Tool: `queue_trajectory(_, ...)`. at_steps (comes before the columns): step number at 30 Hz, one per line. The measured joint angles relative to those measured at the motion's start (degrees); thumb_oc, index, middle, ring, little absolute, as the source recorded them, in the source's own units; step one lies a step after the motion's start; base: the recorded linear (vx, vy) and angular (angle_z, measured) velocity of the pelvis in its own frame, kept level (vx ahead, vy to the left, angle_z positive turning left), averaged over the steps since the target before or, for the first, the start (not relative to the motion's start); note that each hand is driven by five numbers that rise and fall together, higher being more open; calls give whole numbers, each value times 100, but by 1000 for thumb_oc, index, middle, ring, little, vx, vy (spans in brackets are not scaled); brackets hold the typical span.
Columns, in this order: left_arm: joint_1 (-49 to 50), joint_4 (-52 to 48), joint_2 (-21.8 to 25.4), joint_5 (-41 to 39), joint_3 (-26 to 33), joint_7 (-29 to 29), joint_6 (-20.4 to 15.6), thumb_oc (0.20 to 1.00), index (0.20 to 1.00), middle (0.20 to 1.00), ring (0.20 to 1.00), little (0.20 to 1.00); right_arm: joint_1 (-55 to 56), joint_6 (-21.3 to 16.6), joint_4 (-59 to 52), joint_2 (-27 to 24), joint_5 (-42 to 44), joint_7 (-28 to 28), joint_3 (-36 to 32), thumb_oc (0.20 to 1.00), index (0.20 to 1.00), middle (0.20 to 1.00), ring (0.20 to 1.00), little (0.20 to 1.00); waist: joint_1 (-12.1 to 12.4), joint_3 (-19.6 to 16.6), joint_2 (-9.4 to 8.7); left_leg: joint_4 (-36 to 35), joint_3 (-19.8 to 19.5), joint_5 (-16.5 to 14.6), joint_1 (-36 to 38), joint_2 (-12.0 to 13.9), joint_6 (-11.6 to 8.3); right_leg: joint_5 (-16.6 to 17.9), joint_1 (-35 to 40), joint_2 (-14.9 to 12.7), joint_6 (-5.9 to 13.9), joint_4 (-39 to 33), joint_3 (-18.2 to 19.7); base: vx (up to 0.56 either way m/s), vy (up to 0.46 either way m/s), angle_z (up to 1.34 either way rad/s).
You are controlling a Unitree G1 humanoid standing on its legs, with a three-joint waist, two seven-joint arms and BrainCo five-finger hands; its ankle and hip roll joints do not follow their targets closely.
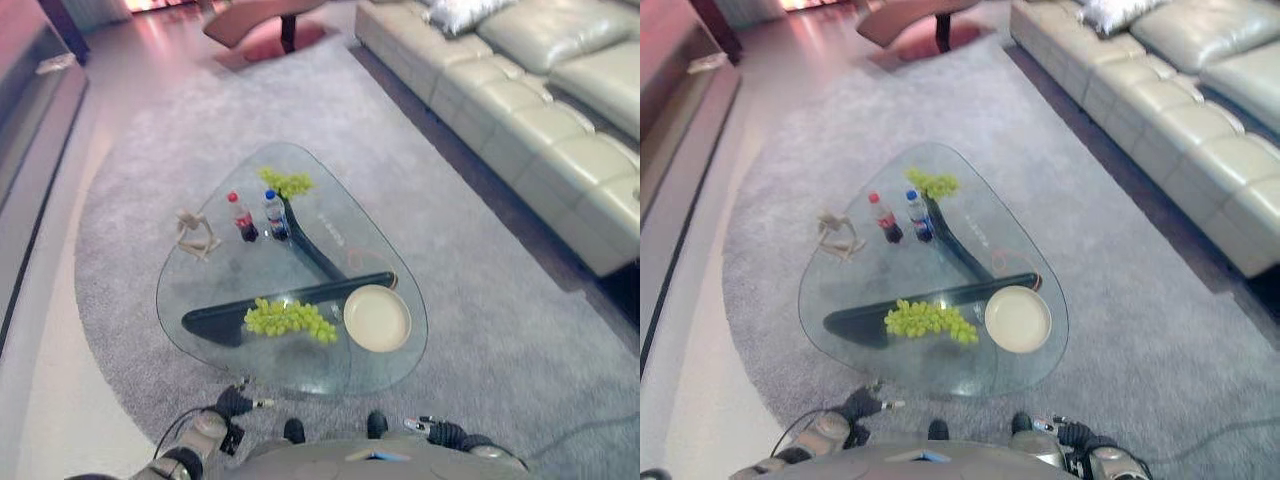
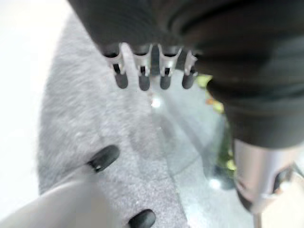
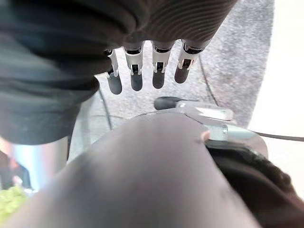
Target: Pick up fruits into the plate
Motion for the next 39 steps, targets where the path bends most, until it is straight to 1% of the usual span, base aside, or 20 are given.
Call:
queue_trajectory(2,-493,-174,115,17,-16,211,-32,1000,1000,1000,1000,1000,-255,14,-2,-122,7,13,57,1000,1000,1000,1000,1000,-76,347,26,3,42,97,-181,-18,21,139,-182,-8,6,-31,37,-110,45,-11)
queue_trajectory(4,-755,-343,242,156,-27,306,-38,1000,1000,1000,1000,1000,-369,-16,-2,-178,20,15,69,1000,1000,1000,1000,1000,-85,577,27,1,47,116,-195,-10,18,163,-192,0,9,-44,47,-64,18,-4)
queue_trajectory(6,-1018,-582,466,346,-29,353,-44,1000,1000,1000,1000,1000,-472,-60,-5,-211,46,15,67,1000,1000,1000,1000,1000,-95,676,47,-1,61,122,-306,7,6,165,-319,17,8,-58,63,-78,16,-6)
queue_trajectory(8,-1308,-925,886,620,-37,393,-21,1000,1000,1000,1000,1000,-614,-194,-74,-223,265,20,72,1000,1000,1000,1000,1000,-97,892,81,0,81,168,-486,38,-26,226,-509,63,-31,-59,87,-84,26,-7)
queue_trajectory(10,-1528,-973,1083,686,-58,425,-2,1000,1000,1000,1000,1000,-719,-234,-85,-237,379,18,84,1000,1000,1000,1000,1000,-100,1023,110,1,80,211,-582,41,-33,265,-603,73,-44,-59,92,-46,41,-2)
queue_trajectory(12,-1918,-1157,1430,882,-152,529,82,1000,1000,1000,1000,1000,-939,-336,-212,-315,737,5,82,1000,1000,1000,1000,1000,-126,1340,194,1,91,255,-747,31,-33,340,-770,83,-48,-57,105,-59,74,-3)
queue_trajectory(15,-2208,-1212,1626,869,-255,570,168,1000,1000,1000,1000,1000,-1188,-483,-340,-363,1007,-10,79,1000,1000,1000,1000,1000,-164,1577,239,3,167,281,-943,24,-28,380,-1017,90,-40,-23,192,-45,43,-13)
queue_trajectory(17,-2464,-1174,1633,858,-254,577,257,1000,1000,1000,1000,1000,-1386,-562,-438,-362,1239,-6,76,1000,1000,1000,1000,1000,-227,1887,242,4,209,289,-973,18,-26,404,-1073,89,-34,-15,200,-58,32,-13)
queue_trajectory(19,-2651,-1118,1638,884,-263,617,324,1000,1000,1000,1000,1000,-1439,-646,-548,-356,1488,5,65,1000,1000,1000,1000,1000,-251,1940,232,6,266,297,-1148,2,-28,408,-1312,100,-29,49,249,-51,13,-14)
queue_trajectory(23,-3187,-1016,1714,888,-469,675,690,1000,1000,1000,1000,1000,-1538,-779,-657,-354,1827,-22,58,1000,1000,1000,1000,1000,-272,2018,233,6,375,323,-1442,5,-25,408,-1740,123,-28,234,359,-18,-10,-14)
queue_trajectory(25,-3379,-845,1717,901,-500,676,769,1000,1000,1000,1000,1000,-1577,-834,-672,-345,1868,-28,61,1000,1000,1000,1000,1000,-341,2019,232,7,401,337,-1560,2,-18,408,-1899,128,-28,290,380,-2,-5,-11)
queue_trajectory(27,-3666,-624,1724,999,-662,696,916,1000,1000,1000,1000,1000,-1643,-887,-720,-346,1897,-64,61,1000,1000,1000,1000,1000,-380,2023,230,8,433,368,-1723,1,-10,407,-2125,139,-27,382,430,-1,-14,-11)
queue_trajectory(29,-3808,-592,1723,1052,-713,745,1000,1000,1000,1000,1000,1000,-1662,-899,-752,-337,1960,-76,66,1000,1000,1000,1000,1000,-402,2050,193,8,514,383,-1797,11,-11,407,-2290,163,-27,489,499,-26,-38,-18)
queue_trajectory(31,-4170,-239,1709,1146,-1058,831,1192,1000,1000,1000,1000,1000,-1703,-974,-765,-349,2062,-74,61,1000,1000,1000,1000,1000,-474,2050,166,126,525,381,-2048,18,-11,380,-2592,170,1,686,525,-21,-43,-10)
queue_trajectory(32,-4257,-167,1708,1188,-1101,853,1225,1000,1000,1000,1000,1000,-1737,-978,-763,-350,2078,-85,62,1000,1000,1000,1000,1000,-501,2050,166,154,521,381,-2124,15,-11,380,-2658,167,1,694,530,-13,-51,0)
queue_trajectory(35,-4490,194,1598,1438,-1151,1157,1493,1000,1000,1000,1000,1000,-1822,-1019,-752,-353,2286,-94,67,1000,1000,1000,1000,1000,-626,2056,157,265,540,411,-2452,22,-5,382,-3035,183,-1,883,583,-11,-50,-4)
queue_trajectory(38,-4549,389,1506,1623,-1154,1443,1700,1000,1000,1000,1000,1000,-1842,-1048,-760,-365,2397,-108,68,1000,1000,1000,1000,1000,-686,2059,149,320,551,411,-2580,25,-4,381,-3199,193,0,990,628,-5,-21,-4)
queue_trajectory(39,-4571,516,1460,1752,-1157,1625,1845,1000,1000,1000,1000,1000,-1847,-1077,-788,-365,2465,-110,87,1000,1000,1000,1000,1000,-728,2053,133,378,552,409,-2664,23,-2,380,-3288,192,0,1045,645,0,0,0)
